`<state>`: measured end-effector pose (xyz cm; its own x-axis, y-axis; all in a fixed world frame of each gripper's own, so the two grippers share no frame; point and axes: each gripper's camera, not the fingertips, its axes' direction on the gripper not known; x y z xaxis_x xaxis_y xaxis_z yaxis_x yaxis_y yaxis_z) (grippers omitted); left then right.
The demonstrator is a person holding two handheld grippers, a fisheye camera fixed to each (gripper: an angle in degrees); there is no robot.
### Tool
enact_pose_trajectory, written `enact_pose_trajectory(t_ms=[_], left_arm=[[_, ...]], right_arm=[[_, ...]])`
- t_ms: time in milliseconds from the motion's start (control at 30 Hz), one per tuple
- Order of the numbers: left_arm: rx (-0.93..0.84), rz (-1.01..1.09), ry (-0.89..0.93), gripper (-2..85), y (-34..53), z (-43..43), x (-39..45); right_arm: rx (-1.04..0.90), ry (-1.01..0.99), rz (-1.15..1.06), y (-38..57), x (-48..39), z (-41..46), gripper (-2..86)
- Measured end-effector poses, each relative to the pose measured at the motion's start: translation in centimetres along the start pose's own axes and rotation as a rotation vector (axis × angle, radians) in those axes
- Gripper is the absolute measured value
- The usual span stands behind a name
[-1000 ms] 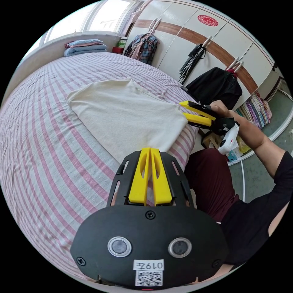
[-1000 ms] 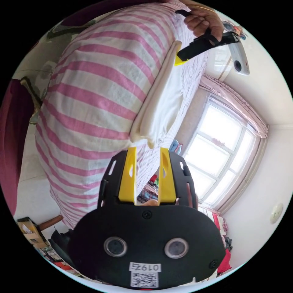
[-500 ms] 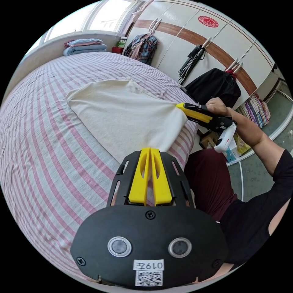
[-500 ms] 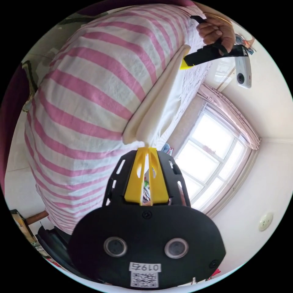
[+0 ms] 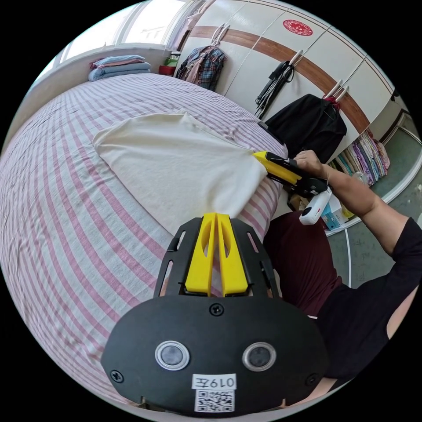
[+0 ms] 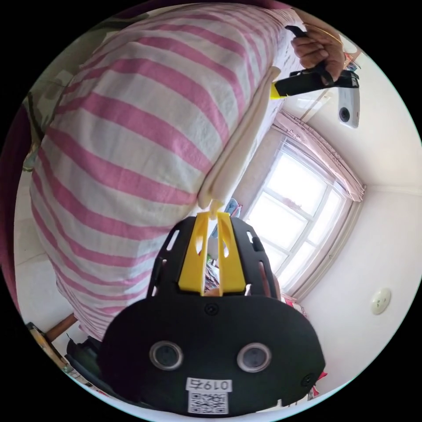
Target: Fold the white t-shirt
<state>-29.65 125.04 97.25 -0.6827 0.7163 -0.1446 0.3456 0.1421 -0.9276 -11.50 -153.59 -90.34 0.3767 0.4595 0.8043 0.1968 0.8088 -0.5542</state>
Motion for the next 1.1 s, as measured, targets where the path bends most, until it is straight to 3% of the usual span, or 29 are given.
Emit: enact_pose_trajectory(t_ms=[333, 1100], left_arm=[[0.004, -0.002, -0.016, 0.9, -0.2, 0.1, 0.4], [-0.031, 0.015, -0.009, 0.9, 0.1, -0.3, -0.3]], right_arm=[[0.010, -0.172, 0.312, -0.3, 4.6, -5.0, 7.7], [-0.001, -0.145, 0.206, -0.5, 6.7, -3.7, -0.4]])
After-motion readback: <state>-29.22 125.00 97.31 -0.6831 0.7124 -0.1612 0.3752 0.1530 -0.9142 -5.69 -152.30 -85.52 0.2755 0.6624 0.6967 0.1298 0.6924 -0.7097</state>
